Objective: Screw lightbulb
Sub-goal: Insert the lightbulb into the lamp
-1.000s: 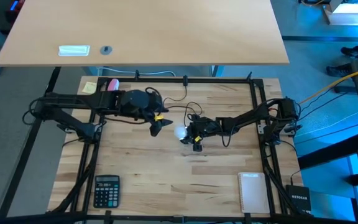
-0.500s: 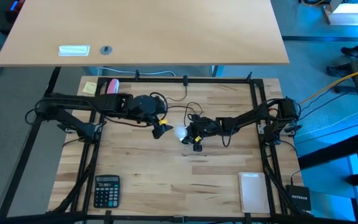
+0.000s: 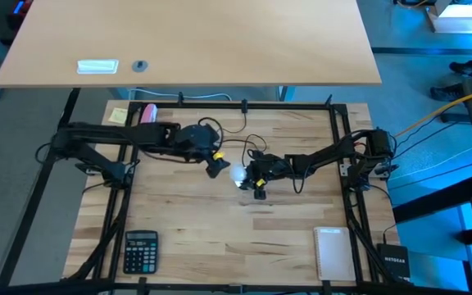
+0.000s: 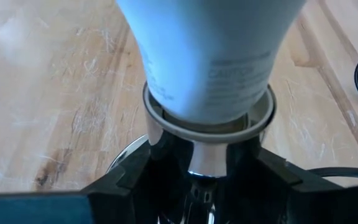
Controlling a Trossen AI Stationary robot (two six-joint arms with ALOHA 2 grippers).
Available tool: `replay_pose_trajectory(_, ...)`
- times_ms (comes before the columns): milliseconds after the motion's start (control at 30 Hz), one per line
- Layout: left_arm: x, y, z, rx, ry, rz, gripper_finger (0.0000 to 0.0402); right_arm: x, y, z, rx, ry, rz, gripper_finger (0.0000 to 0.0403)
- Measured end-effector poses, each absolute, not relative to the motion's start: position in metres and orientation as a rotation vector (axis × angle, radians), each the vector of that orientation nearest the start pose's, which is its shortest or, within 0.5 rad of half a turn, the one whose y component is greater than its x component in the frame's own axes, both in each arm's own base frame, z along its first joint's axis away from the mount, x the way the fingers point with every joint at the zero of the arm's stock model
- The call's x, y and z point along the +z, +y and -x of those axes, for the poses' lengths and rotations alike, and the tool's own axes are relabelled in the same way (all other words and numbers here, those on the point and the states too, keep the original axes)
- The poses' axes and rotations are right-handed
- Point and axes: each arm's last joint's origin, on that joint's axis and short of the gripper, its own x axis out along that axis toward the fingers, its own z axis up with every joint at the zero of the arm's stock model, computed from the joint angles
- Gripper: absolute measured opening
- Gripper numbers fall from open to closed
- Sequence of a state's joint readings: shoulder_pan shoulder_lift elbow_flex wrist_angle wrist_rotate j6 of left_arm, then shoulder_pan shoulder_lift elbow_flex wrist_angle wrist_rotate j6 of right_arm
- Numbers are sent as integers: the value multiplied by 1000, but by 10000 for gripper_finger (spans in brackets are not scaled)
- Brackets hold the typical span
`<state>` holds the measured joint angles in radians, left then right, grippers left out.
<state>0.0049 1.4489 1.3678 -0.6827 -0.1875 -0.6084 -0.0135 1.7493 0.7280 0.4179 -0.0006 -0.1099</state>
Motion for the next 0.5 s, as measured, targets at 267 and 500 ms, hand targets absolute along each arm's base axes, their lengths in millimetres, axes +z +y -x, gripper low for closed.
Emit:
replay_pose_trajectory(267,310,14,-328,471,756,566,383,135,-4,-329,18,606,95,180)
replay_pose_trajectory(500,294,13,-343,459,780,637,382,134,-4,-329,18,614,94,180)
